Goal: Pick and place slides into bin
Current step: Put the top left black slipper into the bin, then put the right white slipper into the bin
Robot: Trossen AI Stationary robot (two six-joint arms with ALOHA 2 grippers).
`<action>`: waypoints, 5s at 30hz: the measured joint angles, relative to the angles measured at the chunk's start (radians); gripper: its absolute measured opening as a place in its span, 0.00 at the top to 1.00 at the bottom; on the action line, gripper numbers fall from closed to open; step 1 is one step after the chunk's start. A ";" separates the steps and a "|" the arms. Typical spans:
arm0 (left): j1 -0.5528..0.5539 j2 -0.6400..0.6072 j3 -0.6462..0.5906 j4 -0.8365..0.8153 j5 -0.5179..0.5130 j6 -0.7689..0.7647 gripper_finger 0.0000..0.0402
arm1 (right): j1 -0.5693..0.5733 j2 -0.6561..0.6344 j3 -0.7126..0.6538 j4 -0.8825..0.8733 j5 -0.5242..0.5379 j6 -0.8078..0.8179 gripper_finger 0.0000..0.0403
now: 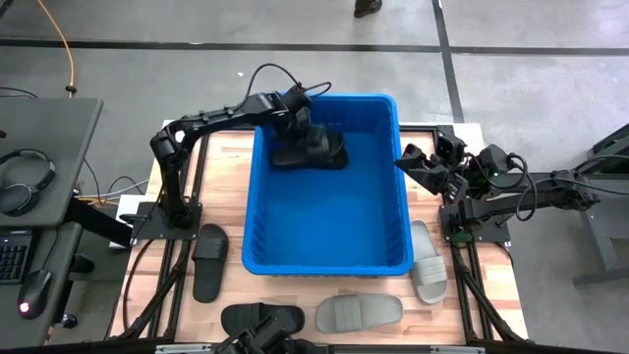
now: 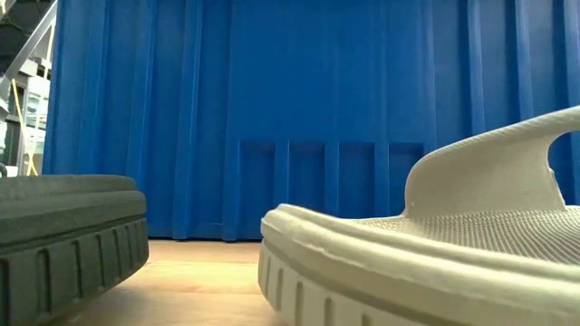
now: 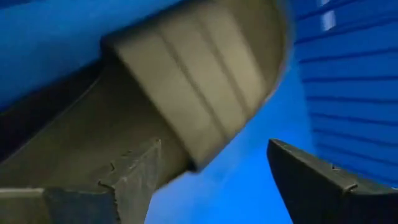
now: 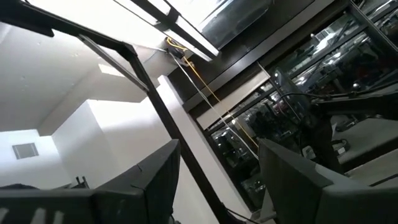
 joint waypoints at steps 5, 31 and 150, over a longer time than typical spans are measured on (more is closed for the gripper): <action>-0.001 0.000 0.021 -0.105 0.024 0.019 0.32 | 0.000 0.000 0.000 -0.011 -0.011 0.000 0.49; -0.268 -0.001 0.527 -0.318 0.055 0.188 0.33 | 0.000 -0.002 0.000 -0.029 -0.093 0.063 0.49; -1.041 -0.271 0.705 -0.425 -0.902 0.019 0.33 | 0.495 -0.243 -0.173 -1.549 -0.530 0.350 0.47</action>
